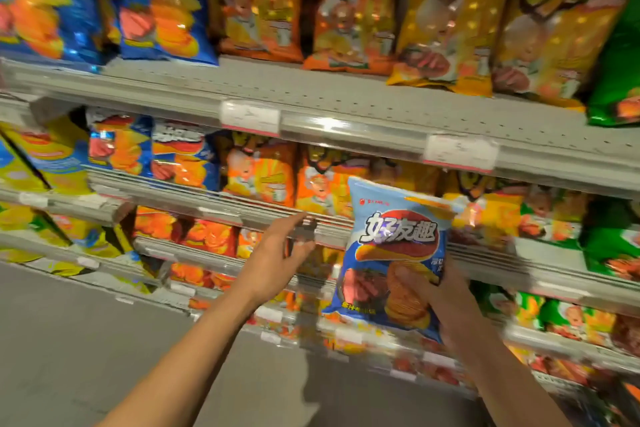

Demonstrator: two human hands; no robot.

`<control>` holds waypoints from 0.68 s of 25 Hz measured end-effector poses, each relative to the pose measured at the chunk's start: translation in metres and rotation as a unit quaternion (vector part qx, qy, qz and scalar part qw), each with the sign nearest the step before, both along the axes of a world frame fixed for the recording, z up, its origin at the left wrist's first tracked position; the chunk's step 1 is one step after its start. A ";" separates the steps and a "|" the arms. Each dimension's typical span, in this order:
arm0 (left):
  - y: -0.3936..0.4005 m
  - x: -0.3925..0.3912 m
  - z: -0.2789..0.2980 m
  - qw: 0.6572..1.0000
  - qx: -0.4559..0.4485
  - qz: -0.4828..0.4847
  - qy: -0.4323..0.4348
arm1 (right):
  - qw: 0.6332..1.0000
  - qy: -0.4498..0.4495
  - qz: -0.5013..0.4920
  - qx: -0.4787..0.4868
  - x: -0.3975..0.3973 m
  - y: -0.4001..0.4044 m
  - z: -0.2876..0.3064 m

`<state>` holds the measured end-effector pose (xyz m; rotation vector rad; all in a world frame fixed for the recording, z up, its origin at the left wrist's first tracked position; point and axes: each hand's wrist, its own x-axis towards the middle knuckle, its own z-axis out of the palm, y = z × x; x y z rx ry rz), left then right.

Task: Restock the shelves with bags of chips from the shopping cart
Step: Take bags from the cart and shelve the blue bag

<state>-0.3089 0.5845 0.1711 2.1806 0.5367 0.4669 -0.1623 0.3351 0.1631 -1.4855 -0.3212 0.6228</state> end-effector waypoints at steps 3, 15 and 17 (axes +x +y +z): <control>0.056 -0.051 0.003 0.999 0.022 0.028 0.004 | 1.000 -0.013 0.012 -0.009 -0.043 0.061 0.005; 0.219 -0.110 0.107 0.944 0.195 0.135 -0.230 | 0.970 -0.164 0.174 0.054 -0.118 0.242 0.138; 0.245 -0.104 0.124 0.941 0.208 0.145 -0.222 | 0.958 -0.162 0.205 0.115 -0.099 0.282 0.170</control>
